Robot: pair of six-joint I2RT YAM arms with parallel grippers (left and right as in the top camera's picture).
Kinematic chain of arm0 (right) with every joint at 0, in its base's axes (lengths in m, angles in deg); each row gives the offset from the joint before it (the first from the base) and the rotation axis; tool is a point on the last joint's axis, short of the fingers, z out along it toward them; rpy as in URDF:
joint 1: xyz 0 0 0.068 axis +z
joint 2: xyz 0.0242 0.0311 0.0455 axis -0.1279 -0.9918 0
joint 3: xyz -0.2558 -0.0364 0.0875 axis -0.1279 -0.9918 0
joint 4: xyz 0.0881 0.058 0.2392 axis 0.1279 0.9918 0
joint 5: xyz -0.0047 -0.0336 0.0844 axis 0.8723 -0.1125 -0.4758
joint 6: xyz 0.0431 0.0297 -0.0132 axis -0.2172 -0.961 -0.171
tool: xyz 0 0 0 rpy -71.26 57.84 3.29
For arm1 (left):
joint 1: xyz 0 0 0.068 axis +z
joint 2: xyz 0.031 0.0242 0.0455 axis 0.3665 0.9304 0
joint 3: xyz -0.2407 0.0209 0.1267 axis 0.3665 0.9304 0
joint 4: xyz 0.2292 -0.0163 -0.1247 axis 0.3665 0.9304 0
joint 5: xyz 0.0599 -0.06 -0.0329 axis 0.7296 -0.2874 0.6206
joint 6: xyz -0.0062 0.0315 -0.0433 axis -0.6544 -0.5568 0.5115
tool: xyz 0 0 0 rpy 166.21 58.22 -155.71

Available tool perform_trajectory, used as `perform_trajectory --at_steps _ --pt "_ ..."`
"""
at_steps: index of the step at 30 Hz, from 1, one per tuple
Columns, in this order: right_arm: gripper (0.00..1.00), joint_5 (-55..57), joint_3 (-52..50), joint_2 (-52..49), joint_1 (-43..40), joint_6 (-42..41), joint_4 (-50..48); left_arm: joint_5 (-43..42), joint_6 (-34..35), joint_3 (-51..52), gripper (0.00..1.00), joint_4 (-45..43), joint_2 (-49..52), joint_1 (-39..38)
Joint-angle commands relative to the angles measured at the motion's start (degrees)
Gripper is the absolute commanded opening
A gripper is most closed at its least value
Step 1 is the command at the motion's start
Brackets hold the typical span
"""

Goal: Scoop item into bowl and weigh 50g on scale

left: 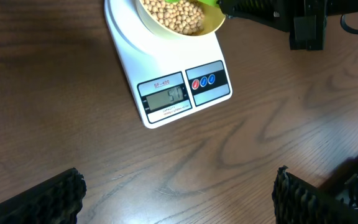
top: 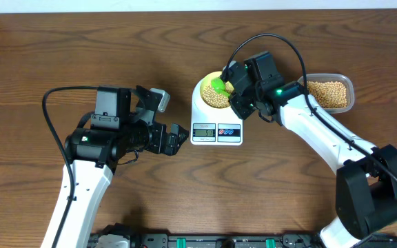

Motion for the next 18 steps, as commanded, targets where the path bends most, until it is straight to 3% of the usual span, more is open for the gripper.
perform_trajectory --at_steps 1,18 --pt "0.01 -2.60 0.09 -0.70 0.59 0.70 0.33 -0.92 -0.98 -0.11 0.98 0.09 0.02 -0.11" --pt "0.01 -7.17 0.11 -0.68 0.46 0.48 2.89 -0.92 -0.98 -0.11 0.98 0.09 0.02 -0.11"
